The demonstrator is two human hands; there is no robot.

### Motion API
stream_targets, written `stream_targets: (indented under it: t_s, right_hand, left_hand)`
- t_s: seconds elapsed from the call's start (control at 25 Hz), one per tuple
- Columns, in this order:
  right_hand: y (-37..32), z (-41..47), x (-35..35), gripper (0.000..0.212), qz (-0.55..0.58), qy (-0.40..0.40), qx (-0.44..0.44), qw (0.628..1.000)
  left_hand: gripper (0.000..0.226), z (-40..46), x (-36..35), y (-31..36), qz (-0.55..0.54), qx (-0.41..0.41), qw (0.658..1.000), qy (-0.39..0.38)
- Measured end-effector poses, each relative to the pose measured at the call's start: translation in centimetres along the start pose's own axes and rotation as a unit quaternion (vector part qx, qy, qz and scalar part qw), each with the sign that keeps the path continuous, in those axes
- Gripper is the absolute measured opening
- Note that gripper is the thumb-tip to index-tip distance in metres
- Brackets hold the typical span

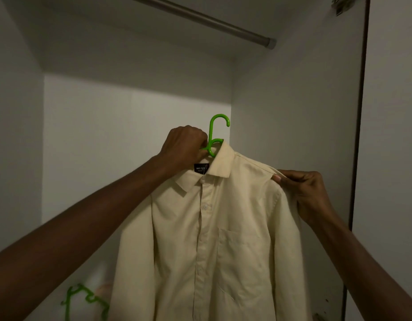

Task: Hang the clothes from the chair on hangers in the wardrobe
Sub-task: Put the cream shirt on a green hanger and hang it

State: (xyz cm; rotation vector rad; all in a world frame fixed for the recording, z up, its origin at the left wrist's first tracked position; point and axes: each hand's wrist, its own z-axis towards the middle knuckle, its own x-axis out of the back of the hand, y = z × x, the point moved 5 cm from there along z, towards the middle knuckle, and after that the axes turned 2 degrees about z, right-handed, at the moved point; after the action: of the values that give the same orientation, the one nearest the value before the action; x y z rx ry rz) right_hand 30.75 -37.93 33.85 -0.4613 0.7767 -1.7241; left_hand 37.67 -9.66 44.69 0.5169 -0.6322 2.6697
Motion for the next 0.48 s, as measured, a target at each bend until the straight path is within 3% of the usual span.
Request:
stream_targets:
  t_s: [0.12,0.24,0.48]
  right_hand:
    - [0.0,-0.1,0.3,0.02,0.003,0.016,-0.022,1.0]
    - [-0.2,-0.7,0.4,0.014,-0.087,0.0,0.005,0.996]
    - [0.3,-1.1,0.6,0.015,-0.086,-0.001,-0.001,0.996]
  left_hand:
    - [0.023,0.2,-1.7,-0.5,0.026,0.046,0.997,-0.057]
    - [0.024,0.0,-2.4,-1.5,-0.022,0.088,0.995,-0.051]
    - [0.025,0.1,-2.6,-3.5,-0.032,0.12,0.99,-0.066]
